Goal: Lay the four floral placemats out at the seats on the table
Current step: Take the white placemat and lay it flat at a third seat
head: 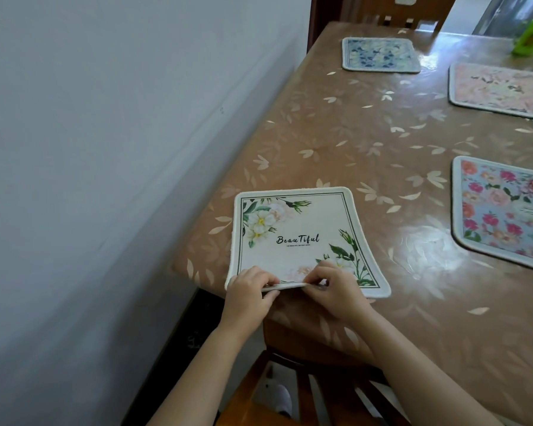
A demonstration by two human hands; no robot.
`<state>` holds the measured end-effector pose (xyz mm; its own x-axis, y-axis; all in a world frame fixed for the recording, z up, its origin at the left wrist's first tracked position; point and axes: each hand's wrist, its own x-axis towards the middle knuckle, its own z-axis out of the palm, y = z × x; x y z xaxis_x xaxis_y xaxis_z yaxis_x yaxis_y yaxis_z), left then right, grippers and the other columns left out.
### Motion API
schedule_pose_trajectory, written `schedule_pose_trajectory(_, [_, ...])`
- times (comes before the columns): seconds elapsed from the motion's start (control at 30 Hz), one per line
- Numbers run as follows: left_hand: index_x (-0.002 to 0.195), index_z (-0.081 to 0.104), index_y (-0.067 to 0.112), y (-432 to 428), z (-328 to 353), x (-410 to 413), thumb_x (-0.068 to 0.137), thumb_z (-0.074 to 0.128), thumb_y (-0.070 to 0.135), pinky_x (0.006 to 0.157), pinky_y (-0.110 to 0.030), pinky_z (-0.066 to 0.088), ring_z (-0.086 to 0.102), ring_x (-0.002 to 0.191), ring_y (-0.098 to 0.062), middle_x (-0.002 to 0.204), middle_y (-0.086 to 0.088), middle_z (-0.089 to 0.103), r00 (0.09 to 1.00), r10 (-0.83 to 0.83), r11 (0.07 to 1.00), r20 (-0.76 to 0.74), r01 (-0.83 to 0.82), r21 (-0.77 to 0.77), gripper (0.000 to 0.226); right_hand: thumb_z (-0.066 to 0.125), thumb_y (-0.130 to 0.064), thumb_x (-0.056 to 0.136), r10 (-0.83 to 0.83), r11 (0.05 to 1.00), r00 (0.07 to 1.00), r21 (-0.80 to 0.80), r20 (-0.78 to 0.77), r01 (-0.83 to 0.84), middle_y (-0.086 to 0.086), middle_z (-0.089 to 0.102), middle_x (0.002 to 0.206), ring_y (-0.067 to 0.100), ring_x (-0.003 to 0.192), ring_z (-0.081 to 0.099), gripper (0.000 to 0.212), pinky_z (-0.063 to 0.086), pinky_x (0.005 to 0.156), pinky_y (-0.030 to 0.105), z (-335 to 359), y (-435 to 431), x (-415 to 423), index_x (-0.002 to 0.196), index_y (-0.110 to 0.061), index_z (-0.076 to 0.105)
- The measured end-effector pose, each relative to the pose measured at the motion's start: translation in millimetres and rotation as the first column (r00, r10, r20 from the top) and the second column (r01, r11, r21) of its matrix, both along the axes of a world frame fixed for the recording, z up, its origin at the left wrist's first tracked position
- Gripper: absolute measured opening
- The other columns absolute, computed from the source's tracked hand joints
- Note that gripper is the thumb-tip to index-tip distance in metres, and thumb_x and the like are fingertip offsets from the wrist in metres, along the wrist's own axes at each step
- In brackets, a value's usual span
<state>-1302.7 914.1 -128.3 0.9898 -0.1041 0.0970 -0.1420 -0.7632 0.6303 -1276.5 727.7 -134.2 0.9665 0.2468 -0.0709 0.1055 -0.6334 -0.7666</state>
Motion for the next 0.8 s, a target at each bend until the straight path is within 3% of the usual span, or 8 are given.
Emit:
schedule_pose_trajectory(0.23, [0.079, 0.071, 0.009, -3, -1, 6, 0.073, 0.074, 0.007, 0.068, -0.029, 0.051, 0.058, 0.075, -0.013, 0.073, 0.005, 0.06, 0.995, 0.096, 0.981, -0.035, -0.101, -0.168, 0.006, 0.068, -0.008, 0.077, 0.015, 0.999, 0.999, -0.043, -0.03, -0.016, -0.007, 0.053, 0.081, 0.006, 0.074, 0.052, 0.01, 0.038, 0.066, 0.007, 5, -15, -3, 0.076, -0.017, 0.064])
schedule_pose_trajectory(0.43, [0.078, 0.07, 0.009, -10, 11, 26, 0.072, 0.075, 0.008, 0.065, -0.031, 0.052, 0.058, 0.072, -0.015, 0.074, 0.001, 0.063, 0.99, 0.124, 0.98, 0.067, -0.112, -0.162, 0.008, 0.071, -0.003, 0.073, -0.18, 0.984, 0.983, -0.01, 0.03, 0.18, -0.009, 0.057, 0.077, 0.003, 0.072, 0.054, 0.011, 0.039, 0.066, 0.012, 17, -58, -4, 0.075, -0.013, 0.067])
schedule_pose_trajectory(0.57, [0.079, 0.07, 0.007, -29, 29, 47, 0.072, 0.075, 0.007, 0.066, -0.023, 0.045, 0.058, 0.073, -0.014, 0.075, 0.0, 0.063, 0.986, 0.072, 0.983, 0.149, -0.045, -0.179, 0.008, 0.073, -0.002, 0.072, -0.311, 0.95, 0.939, 0.017, 0.144, 0.312, -0.002, 0.06, 0.077, 0.008, 0.073, 0.055, 0.007, 0.043, 0.067, 0.017, 35, -75, 3, 0.075, -0.008, 0.069])
schedule_pose_trajectory(0.67, [0.081, 0.071, 0.006, -51, 47, 74, 0.073, 0.073, 0.006, 0.069, -0.025, 0.044, 0.058, 0.077, -0.017, 0.079, -0.001, 0.064, 0.98, 0.073, 0.971, 0.185, -0.027, -0.238, 0.008, 0.072, 0.0, 0.072, -0.4, 0.913, 0.873, 0.039, 0.28, 0.406, 0.005, 0.061, 0.079, 0.009, 0.07, 0.053, 0.006, 0.039, 0.065, 0.003, 53, -87, 14, 0.076, -0.003, 0.069])
schedule_pose_trajectory(0.8, [0.079, 0.071, 0.006, -87, 71, 113, 0.072, 0.072, 0.003, 0.072, -0.029, 0.045, 0.057, 0.077, -0.017, 0.077, 0.005, 0.058, 0.964, 0.03, 0.952, 0.265, 0.053, -0.302, 0.008, 0.072, 0.001, 0.072, -0.479, 0.869, 0.78, 0.089, 0.403, 0.488, 0.003, 0.057, 0.078, 0.01, 0.067, 0.052, 0.008, 0.037, 0.064, 0.001, 71, -111, 26, 0.077, -0.003, 0.067])
